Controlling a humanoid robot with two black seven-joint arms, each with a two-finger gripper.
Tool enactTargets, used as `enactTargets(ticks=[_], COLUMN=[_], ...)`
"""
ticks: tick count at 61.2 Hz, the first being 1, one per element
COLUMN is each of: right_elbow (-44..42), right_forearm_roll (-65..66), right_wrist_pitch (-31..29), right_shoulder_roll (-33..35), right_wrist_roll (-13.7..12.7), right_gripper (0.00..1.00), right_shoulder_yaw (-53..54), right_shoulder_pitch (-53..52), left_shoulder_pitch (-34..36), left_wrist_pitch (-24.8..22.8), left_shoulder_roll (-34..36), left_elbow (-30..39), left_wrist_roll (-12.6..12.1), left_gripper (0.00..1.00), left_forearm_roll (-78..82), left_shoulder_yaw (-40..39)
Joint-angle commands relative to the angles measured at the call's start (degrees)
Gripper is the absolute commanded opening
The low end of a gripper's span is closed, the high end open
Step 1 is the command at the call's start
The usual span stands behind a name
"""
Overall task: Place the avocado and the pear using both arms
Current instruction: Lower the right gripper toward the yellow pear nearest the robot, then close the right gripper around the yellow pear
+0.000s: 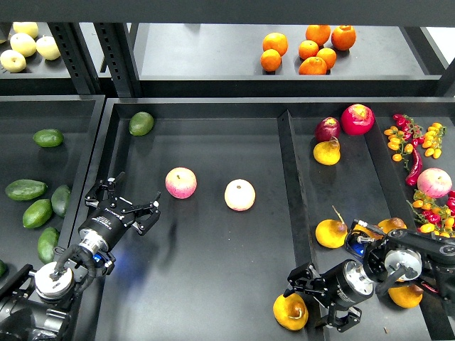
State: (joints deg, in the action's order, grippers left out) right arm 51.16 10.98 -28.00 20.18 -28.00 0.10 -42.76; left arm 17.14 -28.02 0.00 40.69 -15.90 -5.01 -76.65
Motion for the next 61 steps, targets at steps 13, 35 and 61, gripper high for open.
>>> enactTargets(ticks=[13,35,61], right_elbow=[-0.63,-1.33,-1.51], right_forearm_roll=[0.27,0.00,-1.40], right_wrist_pitch=[0.00,0.00,0.00], right_shoulder_roll=[-0.93,-1.10,-0.93], right_wrist_roll=[0.00,0.00,0.00], right_gripper=[0.81,0.62,0.26], right_shoulder_yaw=[0.69,2.62,5.17], right_shoulder_pitch=[0.40,1.28,2.50], left_shoulder_pitch=[-0.18,-0.35,-0.97], left_wrist_pitch=[0.02,0.02,0.02], left_shoulder_roll=[0.00,0.00,0.00], left_elbow=[0.18,0.27,0.53], left_wrist_roll=[0.00,0.00,0.00], left_gripper=[0.99,0.99,0.99], left_forearm_roll=[0.17,0.26,0.26], left_shoulder_yaw=[0.01,0.10,0.19])
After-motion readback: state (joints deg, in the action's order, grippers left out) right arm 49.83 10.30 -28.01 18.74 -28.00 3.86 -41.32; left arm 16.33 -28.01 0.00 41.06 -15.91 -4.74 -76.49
